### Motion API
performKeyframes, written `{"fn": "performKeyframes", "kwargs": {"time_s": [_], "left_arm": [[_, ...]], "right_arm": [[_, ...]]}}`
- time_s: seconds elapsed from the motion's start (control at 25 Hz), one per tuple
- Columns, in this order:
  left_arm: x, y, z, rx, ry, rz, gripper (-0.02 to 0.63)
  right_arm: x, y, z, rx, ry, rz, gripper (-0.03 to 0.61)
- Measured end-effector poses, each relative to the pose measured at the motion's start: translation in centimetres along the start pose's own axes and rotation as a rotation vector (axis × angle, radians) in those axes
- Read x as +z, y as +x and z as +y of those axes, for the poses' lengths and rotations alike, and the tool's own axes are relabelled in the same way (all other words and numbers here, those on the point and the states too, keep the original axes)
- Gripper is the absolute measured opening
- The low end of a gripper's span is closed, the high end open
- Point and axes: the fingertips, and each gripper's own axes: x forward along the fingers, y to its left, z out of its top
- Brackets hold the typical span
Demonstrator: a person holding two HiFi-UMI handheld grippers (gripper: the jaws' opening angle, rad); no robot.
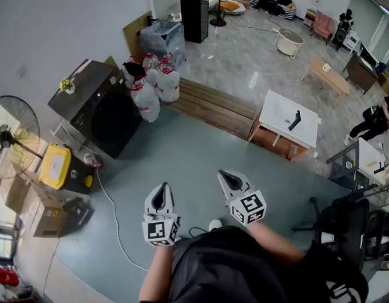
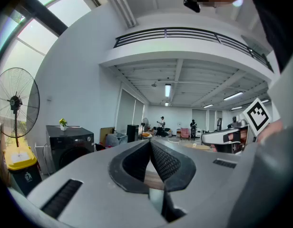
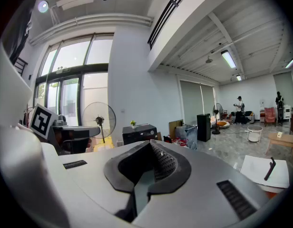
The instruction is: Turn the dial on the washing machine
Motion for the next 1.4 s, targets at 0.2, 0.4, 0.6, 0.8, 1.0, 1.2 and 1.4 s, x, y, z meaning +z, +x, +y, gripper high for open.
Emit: {"fn": "performKeyframes", "kwargs": {"time_s": [0.2, 0.4, 0.6, 0.8, 1.0, 1.2, 1.4], "left_arm": [[0.4, 1.0, -1.1, 0.000, -0.003, -0.012, 0.003], [0.4, 1.4, -2.5, -0.015, 0.009, -0.011, 0.003], [-0.1, 1.8, -3.5, -0.030, 0.001, -0.006, 0.003], [-0.9, 2.4, -4.6, -0.052, -0.010, 0.009, 0.003], [-1.2, 2.6, -6.0, -0.103, -0.056, -0.001, 0.006], [-2.8, 2.9, -6.9, -0.125, -0.072, 0.046, 0.147], [-3.3, 3.6, -7.0, -0.113, -0.067, 0.065, 0.175]], "right_arm": [[0.2, -0.3, -1.1, -0.003, -0.004, -0.008, -0.002], [0.4, -1.1, -1.9, -0.018, -0.017, -0.028, -0.002], [0.0, -1.5, -2.4, -0.006, -0.001, -0.033, 0.000], [-1.2, -2.0, -3.3, -0.002, 0.029, -0.010, 0.000], [-2.4, -2.4, -3.6, 0.047, 0.026, 0.053, 0.014], [-3.1, -2.9, -4.8, 0.026, 0.045, 0.062, 0.218], [-3.4, -2.6, -5.2, 0.029, 0.065, 0.061, 0.230]]}}
